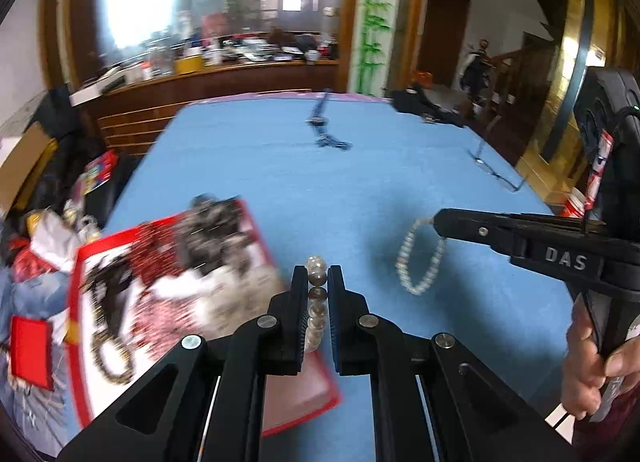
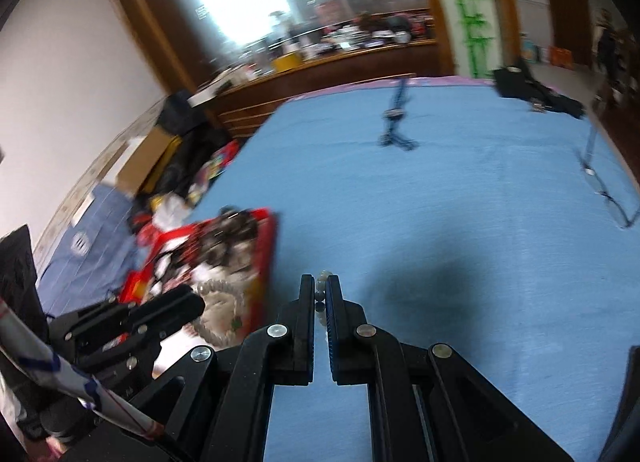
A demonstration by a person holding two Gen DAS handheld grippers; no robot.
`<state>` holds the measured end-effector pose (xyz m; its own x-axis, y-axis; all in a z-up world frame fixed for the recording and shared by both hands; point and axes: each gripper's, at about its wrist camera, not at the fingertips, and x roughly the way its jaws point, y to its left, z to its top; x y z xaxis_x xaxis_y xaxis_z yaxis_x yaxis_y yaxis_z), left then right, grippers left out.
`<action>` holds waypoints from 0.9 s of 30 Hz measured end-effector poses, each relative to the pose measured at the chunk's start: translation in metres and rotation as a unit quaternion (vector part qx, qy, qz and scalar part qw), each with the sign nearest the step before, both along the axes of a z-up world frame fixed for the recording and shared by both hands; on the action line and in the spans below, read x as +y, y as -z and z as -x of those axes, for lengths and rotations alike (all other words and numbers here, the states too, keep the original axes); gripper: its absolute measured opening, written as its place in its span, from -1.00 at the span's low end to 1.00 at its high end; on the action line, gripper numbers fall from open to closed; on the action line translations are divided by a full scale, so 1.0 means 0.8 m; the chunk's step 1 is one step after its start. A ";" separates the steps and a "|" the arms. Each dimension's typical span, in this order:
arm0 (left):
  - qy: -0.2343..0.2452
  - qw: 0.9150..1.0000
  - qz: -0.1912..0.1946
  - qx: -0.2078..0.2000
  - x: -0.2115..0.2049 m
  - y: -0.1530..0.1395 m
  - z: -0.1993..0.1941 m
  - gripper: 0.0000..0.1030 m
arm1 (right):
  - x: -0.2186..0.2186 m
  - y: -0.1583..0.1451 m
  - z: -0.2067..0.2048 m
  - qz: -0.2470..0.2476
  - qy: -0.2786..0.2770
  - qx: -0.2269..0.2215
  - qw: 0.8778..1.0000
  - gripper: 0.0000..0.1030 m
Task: Organize jewelry
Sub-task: 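Carry both pearl bracelets into the red box and open both grippers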
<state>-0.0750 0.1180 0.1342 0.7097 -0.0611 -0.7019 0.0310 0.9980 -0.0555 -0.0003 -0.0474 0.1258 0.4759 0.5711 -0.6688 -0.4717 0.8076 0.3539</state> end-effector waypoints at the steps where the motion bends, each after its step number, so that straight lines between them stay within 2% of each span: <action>1: -0.008 1.000 0.000 0.002 0.013 0.001 0.007 -0.82 | 0.010 0.001 0.005 0.000 -0.011 0.000 1.000 -0.89; 9: -0.074 0.997 0.005 0.033 0.094 0.037 0.042 -0.82 | 0.120 0.023 0.039 0.008 -0.114 0.021 0.993 -0.88; 16: -0.113 0.992 0.023 0.060 0.146 0.075 0.061 -0.82 | 0.190 0.057 0.056 0.014 -0.174 0.053 0.983 -0.88; 22: -0.145 0.986 0.020 0.086 0.174 0.108 0.069 -0.82 | 0.192 0.098 0.034 0.055 -0.146 0.077 0.985 -0.87; 27: -0.152 0.984 0.001 0.091 0.174 0.125 0.067 -0.82 | 0.188 0.118 0.023 0.083 -0.128 0.082 0.985 -0.87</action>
